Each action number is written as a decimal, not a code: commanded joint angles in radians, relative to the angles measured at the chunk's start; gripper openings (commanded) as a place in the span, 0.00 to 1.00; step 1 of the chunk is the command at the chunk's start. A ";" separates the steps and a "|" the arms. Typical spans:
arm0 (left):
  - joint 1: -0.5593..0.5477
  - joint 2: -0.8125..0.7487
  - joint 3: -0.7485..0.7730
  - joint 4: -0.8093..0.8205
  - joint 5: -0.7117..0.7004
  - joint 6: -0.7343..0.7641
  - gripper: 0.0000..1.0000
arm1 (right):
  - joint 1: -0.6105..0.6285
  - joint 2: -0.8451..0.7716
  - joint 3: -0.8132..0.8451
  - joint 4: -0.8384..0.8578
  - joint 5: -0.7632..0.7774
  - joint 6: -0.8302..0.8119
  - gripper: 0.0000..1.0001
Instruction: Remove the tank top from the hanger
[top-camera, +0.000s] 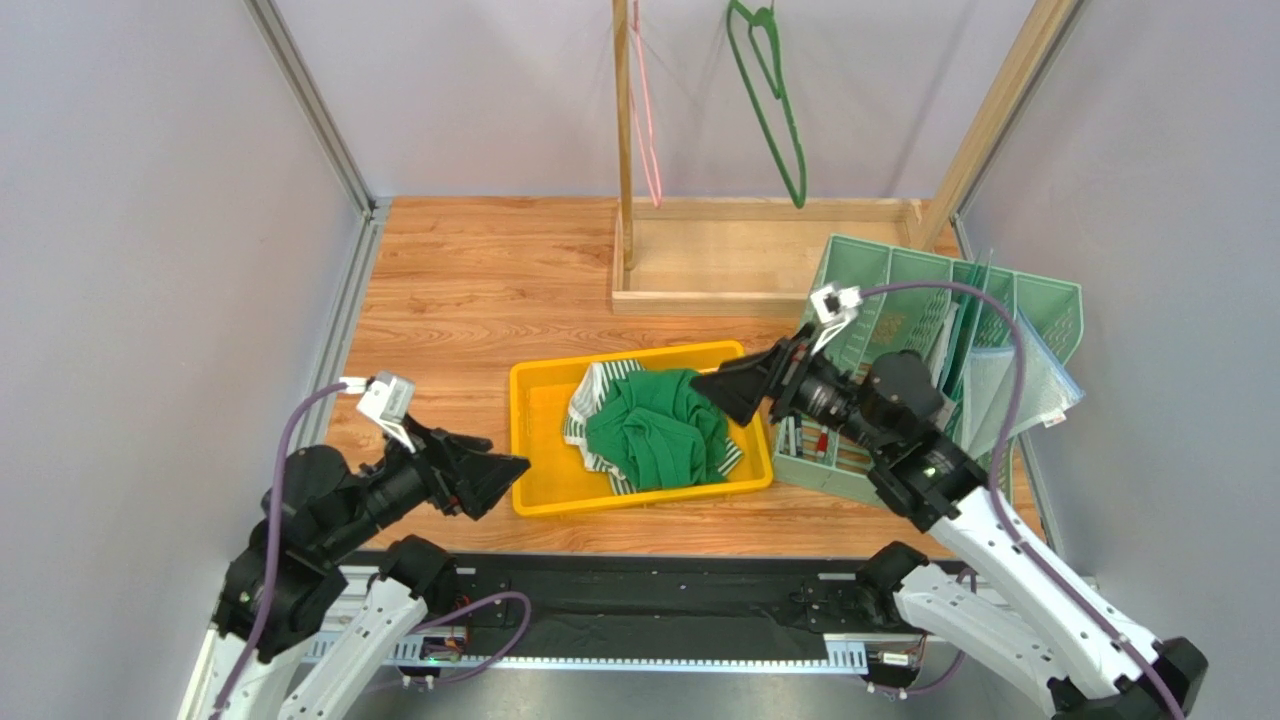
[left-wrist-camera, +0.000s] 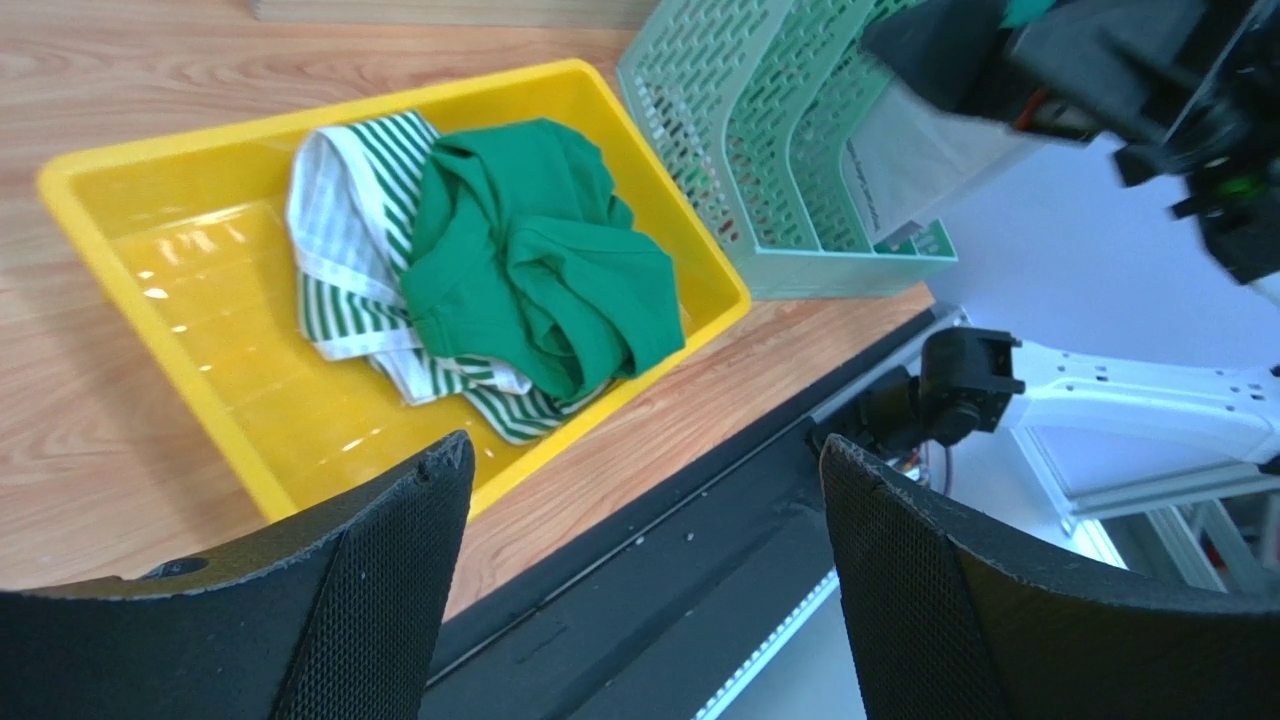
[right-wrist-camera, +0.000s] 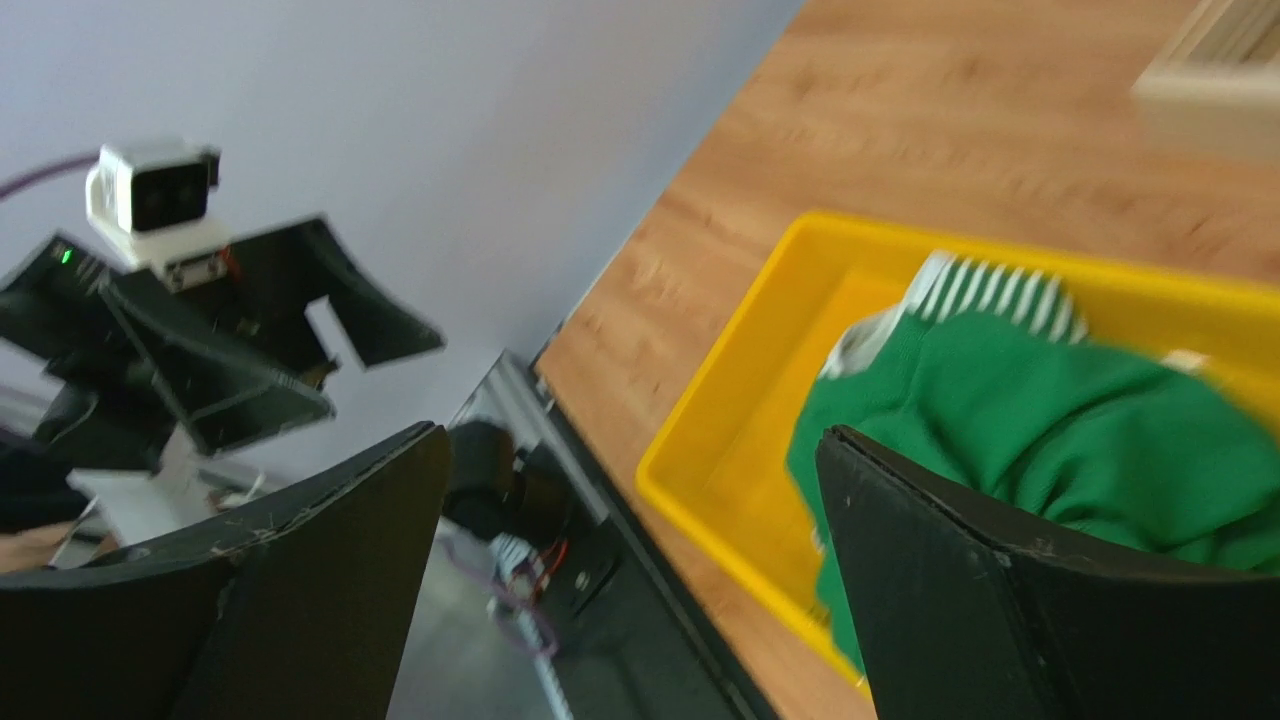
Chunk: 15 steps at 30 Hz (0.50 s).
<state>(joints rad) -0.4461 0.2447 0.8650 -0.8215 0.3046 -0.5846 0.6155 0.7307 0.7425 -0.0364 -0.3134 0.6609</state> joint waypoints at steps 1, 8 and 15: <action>0.000 -0.001 -0.125 0.237 0.123 -0.090 0.89 | 0.038 -0.008 -0.139 0.234 -0.244 0.177 1.00; 0.000 -0.197 -0.412 0.406 0.156 -0.237 0.89 | 0.053 -0.331 -0.587 0.449 -0.063 0.198 1.00; 0.000 -0.355 -0.627 0.536 0.192 -0.340 0.88 | 0.059 -0.759 -0.825 0.156 0.161 0.185 1.00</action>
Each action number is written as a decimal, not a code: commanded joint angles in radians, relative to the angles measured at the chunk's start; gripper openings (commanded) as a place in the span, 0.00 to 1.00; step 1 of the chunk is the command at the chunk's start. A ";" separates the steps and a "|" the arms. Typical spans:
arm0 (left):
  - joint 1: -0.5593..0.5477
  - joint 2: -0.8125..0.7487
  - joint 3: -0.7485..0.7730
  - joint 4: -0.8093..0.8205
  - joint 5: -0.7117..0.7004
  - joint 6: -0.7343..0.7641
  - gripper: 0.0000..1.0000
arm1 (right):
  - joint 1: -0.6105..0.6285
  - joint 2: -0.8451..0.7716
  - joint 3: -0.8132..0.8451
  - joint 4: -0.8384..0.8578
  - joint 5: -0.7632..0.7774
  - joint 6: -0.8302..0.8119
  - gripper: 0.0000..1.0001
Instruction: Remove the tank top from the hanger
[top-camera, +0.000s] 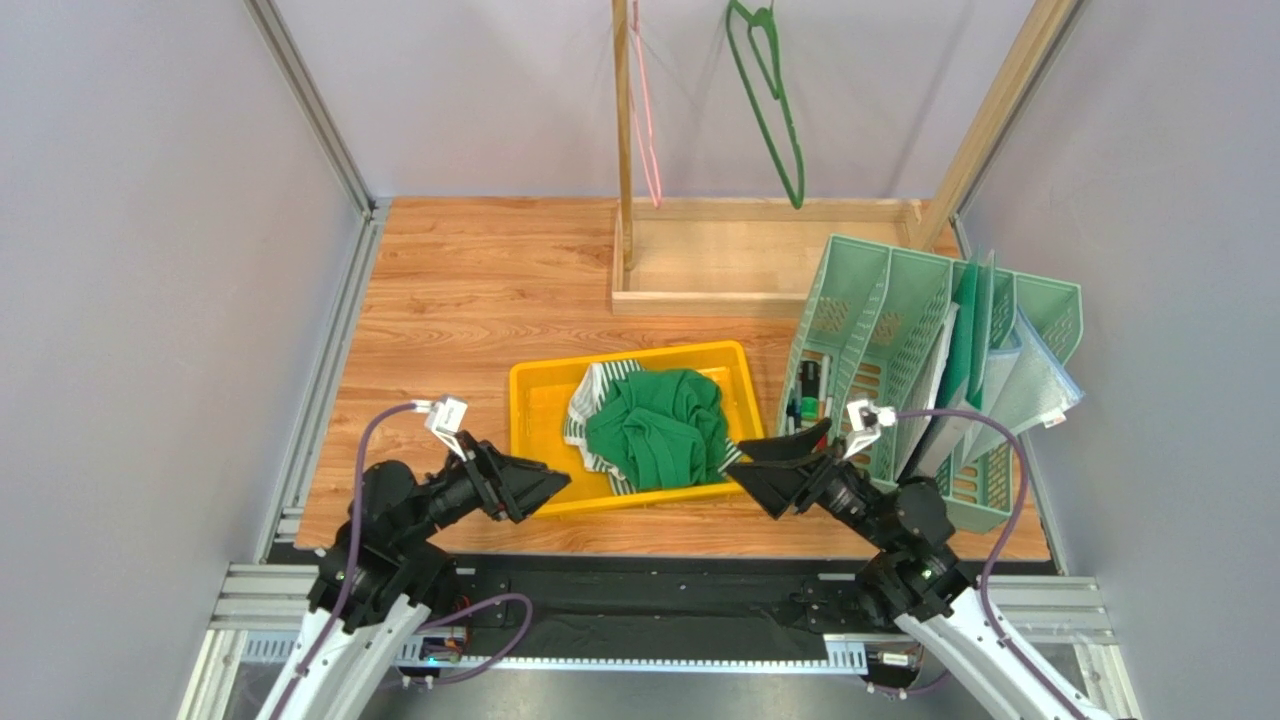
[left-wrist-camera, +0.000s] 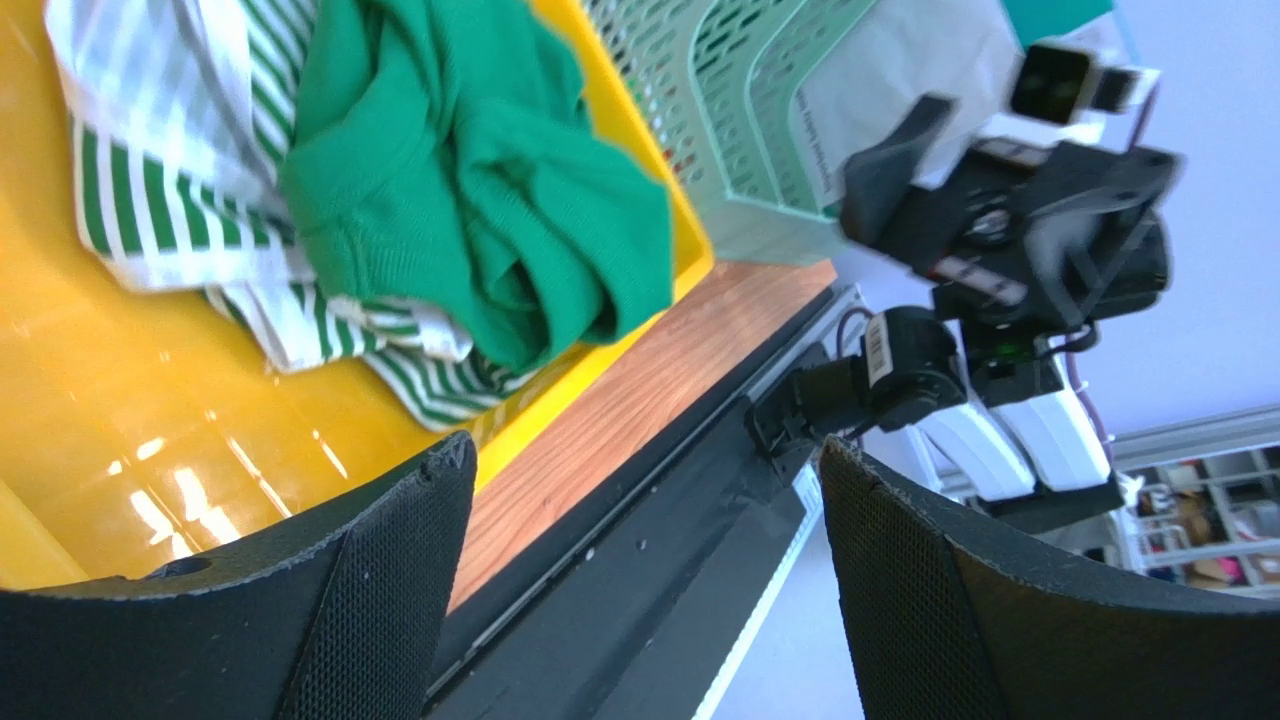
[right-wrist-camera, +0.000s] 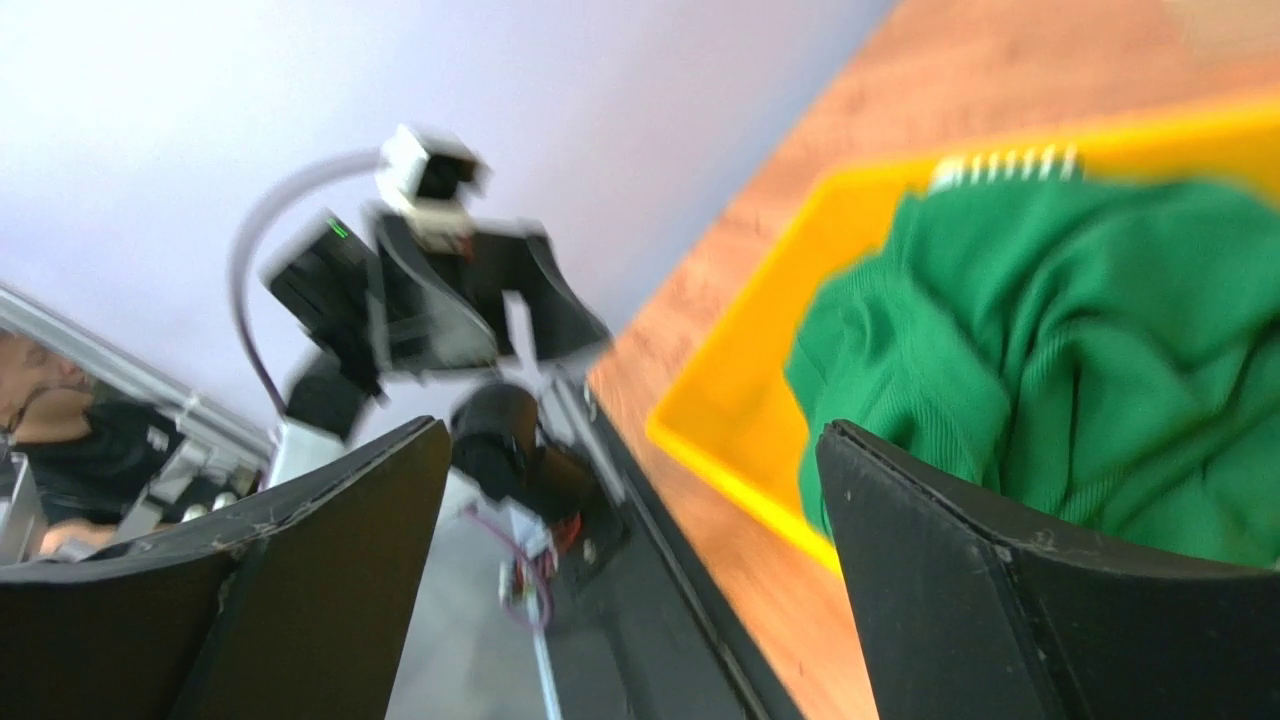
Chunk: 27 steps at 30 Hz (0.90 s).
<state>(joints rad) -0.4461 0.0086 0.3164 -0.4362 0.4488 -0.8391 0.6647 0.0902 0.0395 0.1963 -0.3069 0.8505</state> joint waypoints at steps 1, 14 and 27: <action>-0.002 -0.137 -0.104 0.169 0.044 -0.100 0.88 | 0.015 -0.069 -0.122 -0.077 0.178 -0.033 1.00; -0.003 -0.136 -0.344 0.358 0.036 -0.086 0.90 | 0.036 -0.152 -0.118 -0.391 0.609 -0.079 1.00; -0.003 -0.136 -0.341 0.194 -0.038 0.012 0.90 | 0.035 -0.152 -0.118 -0.350 0.466 -0.110 1.00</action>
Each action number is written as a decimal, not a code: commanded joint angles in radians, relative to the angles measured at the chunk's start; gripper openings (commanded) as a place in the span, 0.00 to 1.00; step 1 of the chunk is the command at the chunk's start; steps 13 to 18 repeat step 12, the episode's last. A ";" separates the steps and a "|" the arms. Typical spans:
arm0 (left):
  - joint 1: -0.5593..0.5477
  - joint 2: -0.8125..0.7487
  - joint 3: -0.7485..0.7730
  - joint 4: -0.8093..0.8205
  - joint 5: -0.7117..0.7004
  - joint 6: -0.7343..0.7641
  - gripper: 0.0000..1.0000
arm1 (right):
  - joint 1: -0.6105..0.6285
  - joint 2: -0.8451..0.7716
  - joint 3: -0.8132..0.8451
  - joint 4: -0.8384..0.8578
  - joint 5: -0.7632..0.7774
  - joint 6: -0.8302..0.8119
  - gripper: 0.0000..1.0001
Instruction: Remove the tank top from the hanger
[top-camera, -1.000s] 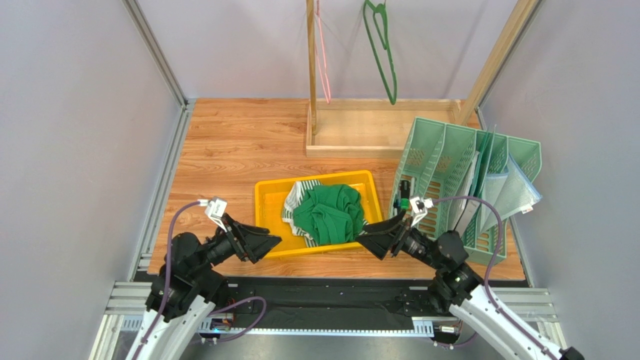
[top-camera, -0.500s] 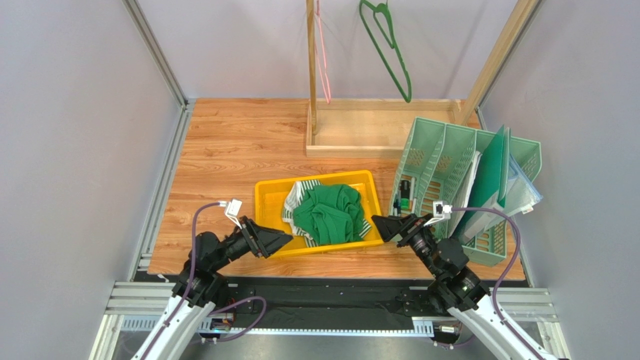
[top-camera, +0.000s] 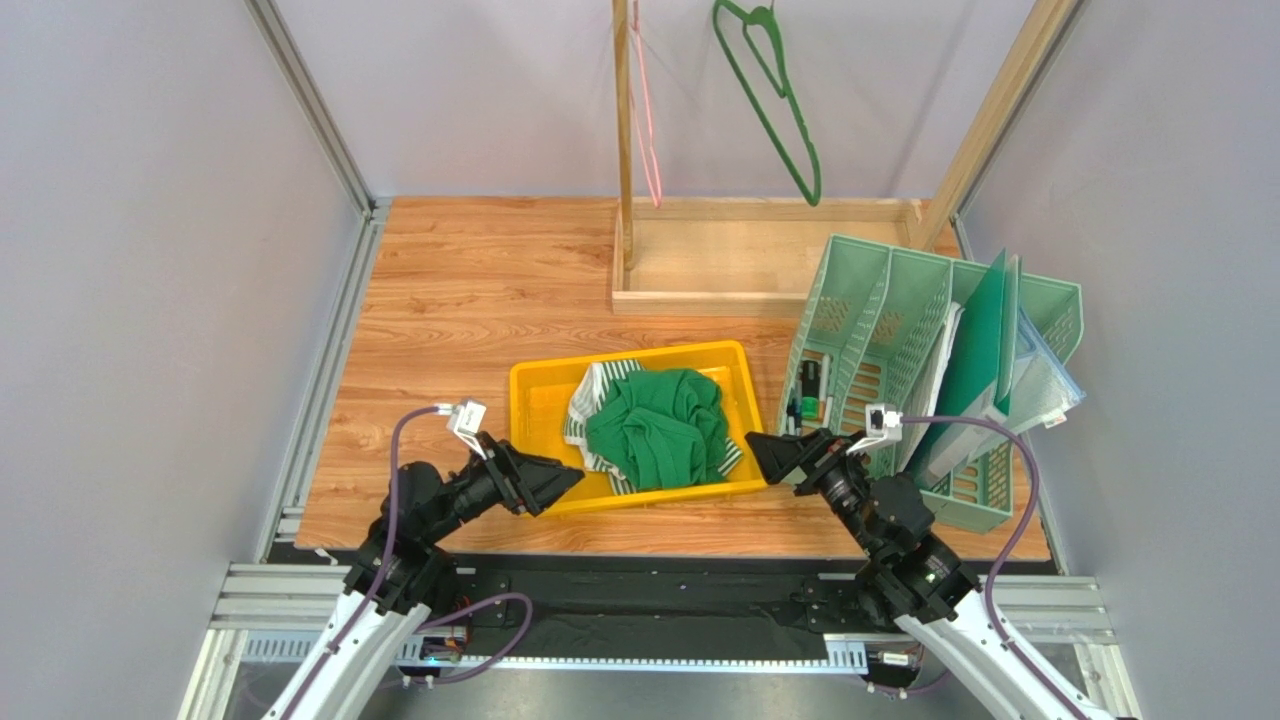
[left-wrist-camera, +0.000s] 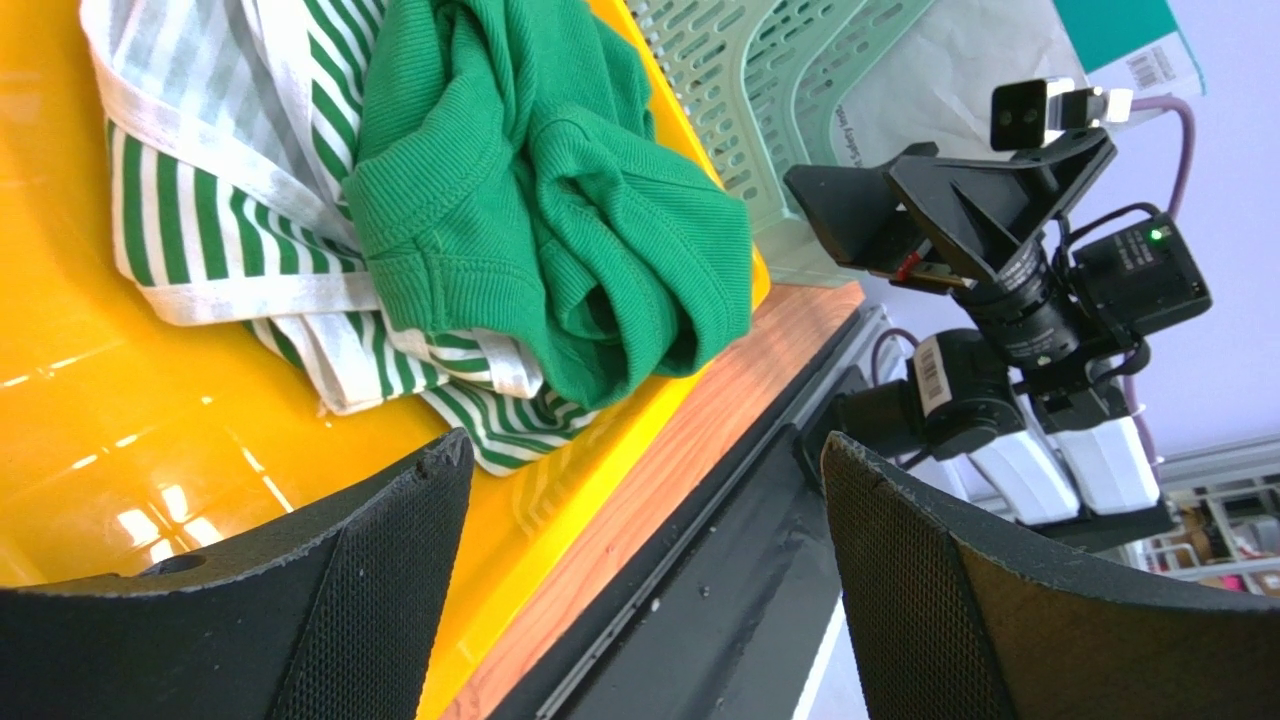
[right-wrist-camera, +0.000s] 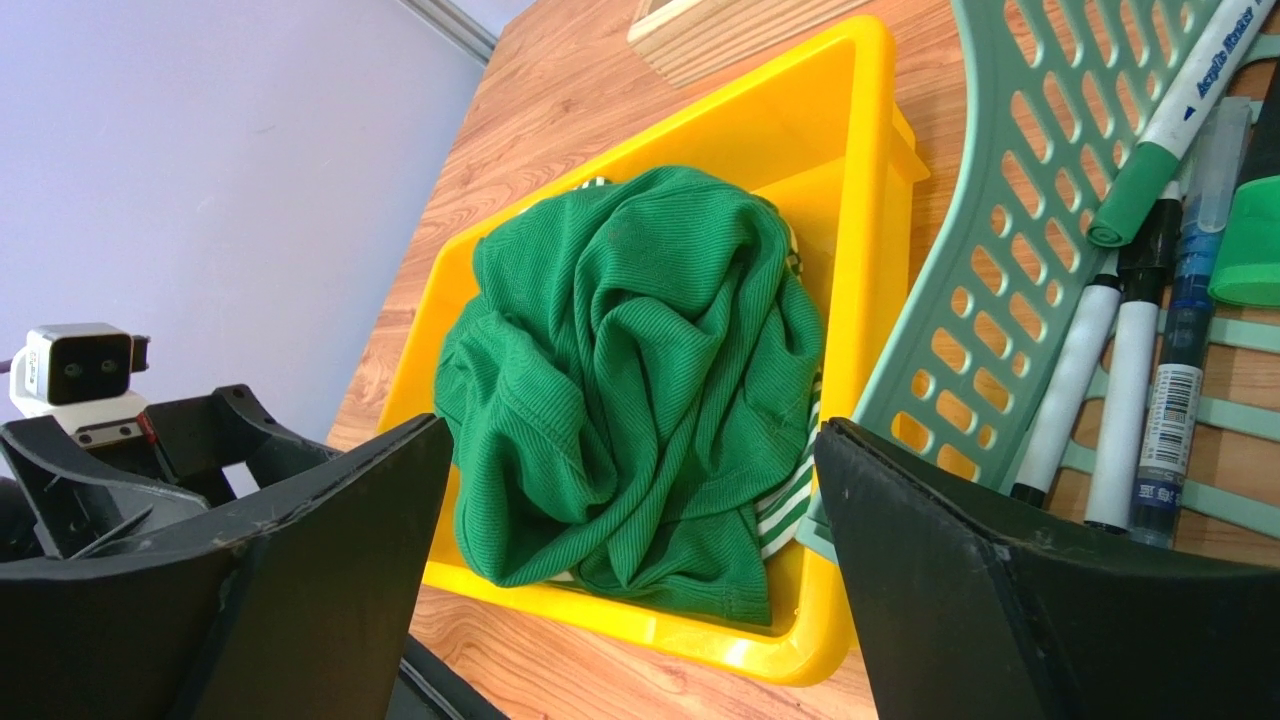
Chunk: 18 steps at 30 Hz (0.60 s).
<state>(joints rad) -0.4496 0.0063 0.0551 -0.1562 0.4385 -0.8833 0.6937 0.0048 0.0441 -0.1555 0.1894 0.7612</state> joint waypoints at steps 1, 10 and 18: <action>0.000 -0.134 -0.080 -0.095 -0.029 0.064 0.90 | 0.004 -0.066 -0.122 -0.001 -0.028 -0.019 1.00; 0.000 -0.134 -0.075 -0.140 -0.064 0.095 0.90 | 0.006 -0.066 -0.124 -0.036 -0.016 -0.013 1.00; 0.000 -0.134 -0.080 -0.138 -0.061 0.092 0.90 | 0.007 -0.065 -0.124 -0.029 -0.024 -0.017 1.00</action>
